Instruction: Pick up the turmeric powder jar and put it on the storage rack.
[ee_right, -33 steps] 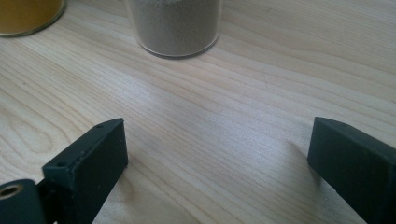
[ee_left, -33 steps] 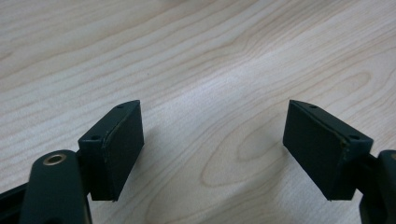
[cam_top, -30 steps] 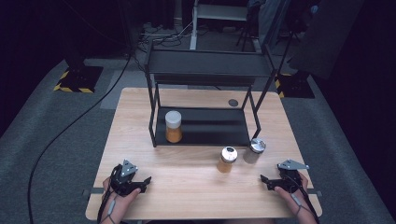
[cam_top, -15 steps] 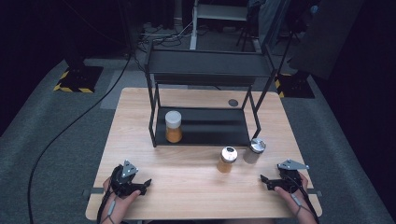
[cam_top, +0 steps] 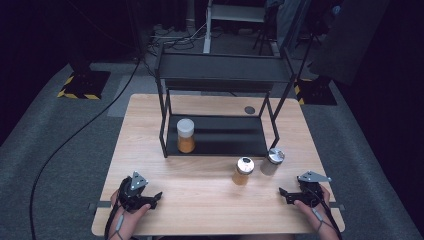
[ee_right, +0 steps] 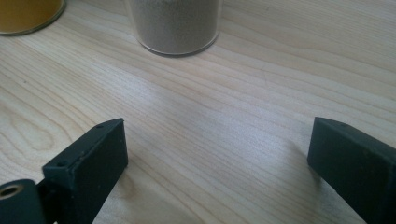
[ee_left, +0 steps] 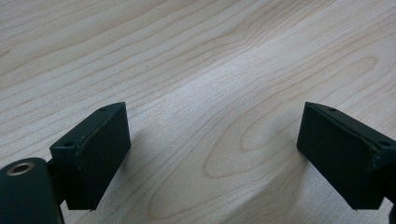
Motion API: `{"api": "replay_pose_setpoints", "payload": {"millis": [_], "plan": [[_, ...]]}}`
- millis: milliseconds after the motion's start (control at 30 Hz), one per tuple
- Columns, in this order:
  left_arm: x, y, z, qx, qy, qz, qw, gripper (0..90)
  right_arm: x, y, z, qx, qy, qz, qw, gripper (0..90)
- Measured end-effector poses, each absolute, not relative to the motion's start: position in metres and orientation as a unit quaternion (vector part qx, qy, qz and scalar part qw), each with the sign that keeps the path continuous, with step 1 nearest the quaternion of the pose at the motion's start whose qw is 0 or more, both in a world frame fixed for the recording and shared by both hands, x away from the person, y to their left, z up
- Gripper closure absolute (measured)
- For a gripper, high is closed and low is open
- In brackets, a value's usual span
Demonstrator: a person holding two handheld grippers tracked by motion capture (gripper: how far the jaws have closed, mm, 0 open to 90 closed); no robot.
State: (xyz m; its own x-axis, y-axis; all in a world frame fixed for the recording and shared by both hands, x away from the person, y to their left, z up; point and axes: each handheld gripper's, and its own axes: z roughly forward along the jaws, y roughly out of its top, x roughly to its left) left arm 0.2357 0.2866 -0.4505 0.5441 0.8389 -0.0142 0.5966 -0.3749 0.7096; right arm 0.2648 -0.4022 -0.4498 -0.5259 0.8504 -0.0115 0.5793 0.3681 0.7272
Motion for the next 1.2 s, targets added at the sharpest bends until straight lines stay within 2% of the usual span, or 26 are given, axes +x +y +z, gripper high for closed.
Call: {"api": "replay_pose_setpoints", "payload": {"millis": [1200], "plan": [[0.236, 0.286, -0.45, 0.809, 0.446, 0.178, 0.34, 8.6, 0.231, -0.408, -0.421, 0.426, 0.775, 0.405, 0.234, 7.0]]}}
